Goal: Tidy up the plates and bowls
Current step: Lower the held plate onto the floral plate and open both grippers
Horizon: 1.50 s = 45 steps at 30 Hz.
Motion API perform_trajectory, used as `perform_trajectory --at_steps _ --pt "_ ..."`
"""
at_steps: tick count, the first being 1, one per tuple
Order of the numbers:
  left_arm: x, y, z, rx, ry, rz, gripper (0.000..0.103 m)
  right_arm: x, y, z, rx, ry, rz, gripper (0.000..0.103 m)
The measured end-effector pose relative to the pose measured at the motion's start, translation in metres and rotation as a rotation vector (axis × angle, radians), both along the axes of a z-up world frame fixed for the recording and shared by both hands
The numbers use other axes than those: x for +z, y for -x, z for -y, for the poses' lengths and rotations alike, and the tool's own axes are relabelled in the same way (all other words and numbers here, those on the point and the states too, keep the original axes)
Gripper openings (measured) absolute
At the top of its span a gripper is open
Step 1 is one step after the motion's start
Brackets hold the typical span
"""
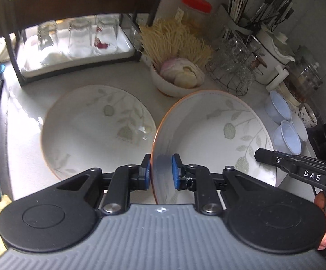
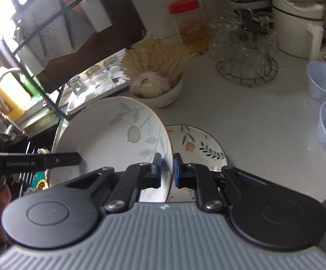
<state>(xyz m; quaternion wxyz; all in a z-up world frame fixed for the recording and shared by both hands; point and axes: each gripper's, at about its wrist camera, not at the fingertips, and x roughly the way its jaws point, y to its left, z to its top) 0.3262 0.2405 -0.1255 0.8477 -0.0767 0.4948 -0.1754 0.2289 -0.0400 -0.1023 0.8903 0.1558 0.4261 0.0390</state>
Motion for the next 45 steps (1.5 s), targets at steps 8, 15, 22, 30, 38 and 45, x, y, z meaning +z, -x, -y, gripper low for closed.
perform_trajectory --at_steps 8,15,22,30,38,45 --pt "-0.035 -0.017 0.038 0.009 -0.026 -0.097 0.022 -0.031 -0.010 0.033 0.002 0.005 -0.033 0.014" --pt "-0.056 -0.024 0.047 0.089 -0.036 -0.156 0.024 -0.050 -0.023 0.038 0.061 0.041 -0.023 0.014" --pt "-0.064 -0.027 0.055 0.143 -0.058 -0.174 0.024 -0.059 -0.028 0.042 0.088 0.063 -0.022 0.015" --pt "-0.067 -0.023 0.066 0.153 -0.097 -0.182 0.025 -0.069 -0.029 0.044 0.102 0.082 -0.020 0.016" --pt "-0.065 -0.029 0.074 0.155 -0.105 -0.197 0.025 -0.074 -0.029 0.042 0.108 0.093 -0.005 0.017" --pt "-0.059 -0.029 0.062 0.189 -0.033 -0.247 0.033 -0.076 -0.030 0.039 0.114 0.088 0.007 0.017"
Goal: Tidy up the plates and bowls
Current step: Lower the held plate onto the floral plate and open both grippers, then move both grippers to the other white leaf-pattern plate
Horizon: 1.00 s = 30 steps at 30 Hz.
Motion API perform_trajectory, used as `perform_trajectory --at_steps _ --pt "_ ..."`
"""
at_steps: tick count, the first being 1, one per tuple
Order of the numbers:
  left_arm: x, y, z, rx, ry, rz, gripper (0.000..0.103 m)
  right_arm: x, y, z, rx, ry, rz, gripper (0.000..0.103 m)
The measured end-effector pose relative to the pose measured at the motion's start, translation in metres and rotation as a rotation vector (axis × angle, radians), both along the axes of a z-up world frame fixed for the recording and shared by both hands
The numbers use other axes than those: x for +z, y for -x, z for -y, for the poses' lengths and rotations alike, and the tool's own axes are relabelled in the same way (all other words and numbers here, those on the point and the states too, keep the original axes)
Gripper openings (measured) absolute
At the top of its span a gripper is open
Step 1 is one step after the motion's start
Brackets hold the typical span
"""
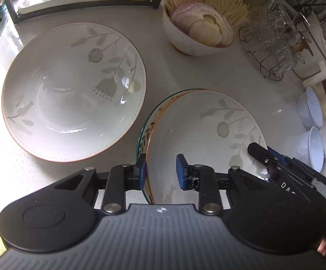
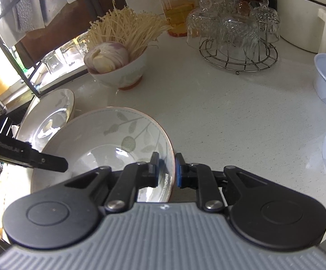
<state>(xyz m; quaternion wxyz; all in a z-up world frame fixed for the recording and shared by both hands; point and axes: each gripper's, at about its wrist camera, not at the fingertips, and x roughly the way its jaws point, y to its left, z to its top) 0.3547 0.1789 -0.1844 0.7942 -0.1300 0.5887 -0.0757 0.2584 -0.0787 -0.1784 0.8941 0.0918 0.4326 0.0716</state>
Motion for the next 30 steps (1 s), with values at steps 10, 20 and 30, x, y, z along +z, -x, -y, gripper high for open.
perform_trajectory --at_steps 10,20,30 --pt "0.024 0.011 -0.001 0.010 -0.039 0.072 0.046 0.000 -0.003 0.001 -0.008 0.000 -0.001 0.016" --pt "0.065 0.033 -0.006 0.029 -0.097 0.202 0.046 0.031 0.006 0.004 -0.038 -0.022 0.069 0.019" --pt "0.123 0.063 -0.008 0.020 -0.077 0.370 0.046 0.088 0.039 0.001 -0.057 -0.040 0.181 0.019"
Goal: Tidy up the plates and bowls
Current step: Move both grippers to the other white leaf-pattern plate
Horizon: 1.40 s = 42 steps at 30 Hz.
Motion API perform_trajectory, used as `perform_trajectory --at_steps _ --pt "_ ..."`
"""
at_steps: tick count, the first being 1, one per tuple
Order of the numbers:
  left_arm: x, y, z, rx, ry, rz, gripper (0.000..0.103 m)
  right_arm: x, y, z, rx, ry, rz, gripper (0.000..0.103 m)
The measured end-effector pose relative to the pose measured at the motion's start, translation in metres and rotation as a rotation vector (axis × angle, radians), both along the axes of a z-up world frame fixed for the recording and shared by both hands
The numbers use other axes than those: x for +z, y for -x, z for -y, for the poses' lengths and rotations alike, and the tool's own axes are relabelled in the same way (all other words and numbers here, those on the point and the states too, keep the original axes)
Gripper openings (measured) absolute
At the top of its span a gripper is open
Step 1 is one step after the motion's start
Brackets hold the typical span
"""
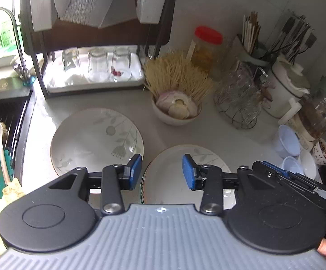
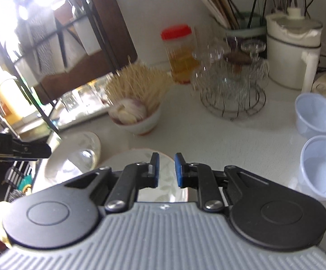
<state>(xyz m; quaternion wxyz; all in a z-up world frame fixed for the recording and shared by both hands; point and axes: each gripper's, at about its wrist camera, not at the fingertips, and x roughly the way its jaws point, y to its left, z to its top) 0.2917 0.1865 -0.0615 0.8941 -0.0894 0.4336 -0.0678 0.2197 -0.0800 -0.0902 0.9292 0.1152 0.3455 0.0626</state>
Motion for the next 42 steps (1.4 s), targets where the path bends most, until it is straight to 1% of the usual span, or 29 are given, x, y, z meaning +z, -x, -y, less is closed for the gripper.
perform_trajectory --at_steps 5,11,16,21,27,31,35,42 --pt "0.015 0.018 -0.005 -0.037 -0.013 0.037 0.046 0.028 0.025 -0.005 -0.030 -0.015 0.044 0.019" --pt "0.030 0.047 -0.012 -0.075 0.007 0.077 0.046 0.053 0.054 -0.019 -0.034 -0.012 0.068 0.019" --pt "0.039 0.071 -0.012 -0.106 0.016 0.094 0.046 0.068 0.077 -0.030 -0.032 0.001 0.070 0.019" --pt "0.046 0.091 -0.016 -0.109 0.030 0.104 0.046 0.076 0.094 -0.034 -0.029 -0.005 0.065 0.019" --pt "0.044 0.110 -0.011 -0.063 0.025 0.104 0.046 0.077 0.101 -0.026 0.014 0.003 0.068 0.019" --pt "0.040 0.123 -0.005 -0.008 0.045 0.099 0.046 0.077 0.102 -0.016 0.066 0.007 0.070 0.019" --pt "0.033 0.131 0.003 0.051 0.055 0.084 0.046 0.079 0.104 -0.009 0.126 0.019 0.093 0.019" --pt "0.025 0.141 0.010 0.136 0.039 0.090 0.050 0.072 0.099 0.003 0.175 -0.016 0.092 0.019"
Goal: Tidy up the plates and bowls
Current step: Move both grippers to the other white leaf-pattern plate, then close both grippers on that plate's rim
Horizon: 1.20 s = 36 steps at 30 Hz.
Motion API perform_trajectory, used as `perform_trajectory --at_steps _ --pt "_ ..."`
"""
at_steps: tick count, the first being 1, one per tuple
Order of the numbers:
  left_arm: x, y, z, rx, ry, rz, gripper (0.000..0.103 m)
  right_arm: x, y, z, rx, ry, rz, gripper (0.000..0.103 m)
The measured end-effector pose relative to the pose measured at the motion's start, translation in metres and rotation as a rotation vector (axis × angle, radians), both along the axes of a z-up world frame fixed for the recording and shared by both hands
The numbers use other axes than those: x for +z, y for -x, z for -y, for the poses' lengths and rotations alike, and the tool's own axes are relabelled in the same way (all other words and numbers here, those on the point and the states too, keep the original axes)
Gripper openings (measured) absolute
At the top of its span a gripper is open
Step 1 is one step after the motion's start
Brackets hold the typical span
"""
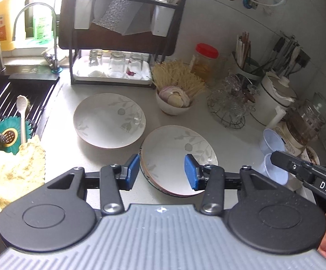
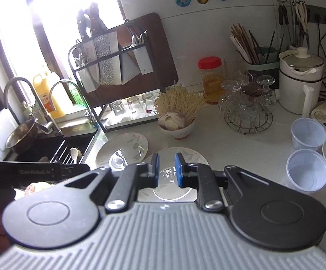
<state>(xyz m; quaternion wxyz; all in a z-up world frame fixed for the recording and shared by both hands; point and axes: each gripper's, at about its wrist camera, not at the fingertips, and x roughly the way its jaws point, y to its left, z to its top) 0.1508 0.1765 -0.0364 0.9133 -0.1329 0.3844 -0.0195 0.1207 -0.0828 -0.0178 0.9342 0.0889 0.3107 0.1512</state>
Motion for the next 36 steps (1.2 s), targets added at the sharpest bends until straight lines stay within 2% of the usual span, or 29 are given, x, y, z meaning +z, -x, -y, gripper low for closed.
perform_trajectory --at_steps 10,15,20,25,30,36 --pt "-0.013 0.009 -0.013 0.100 0.008 -0.024 0.051 -0.019 -0.016 -0.003 0.071 0.012 -0.042 0.019" --pt "-0.023 0.000 -0.030 0.110 0.005 -0.042 0.051 -0.033 -0.032 -0.018 0.090 -0.003 -0.081 0.019" --pt "-0.030 -0.025 -0.044 0.089 -0.026 -0.064 0.051 -0.036 -0.051 -0.041 0.127 0.012 -0.079 0.019" --pt "-0.040 -0.052 -0.062 0.055 -0.013 -0.082 0.051 -0.039 -0.076 -0.065 0.128 0.025 -0.093 0.019" --pt "-0.048 -0.080 -0.090 0.076 0.020 -0.088 0.051 -0.048 -0.100 -0.082 0.101 0.018 -0.125 0.019" --pt "-0.062 -0.110 -0.120 0.074 0.022 -0.105 0.051 -0.062 -0.127 -0.100 0.101 0.034 -0.168 0.019"
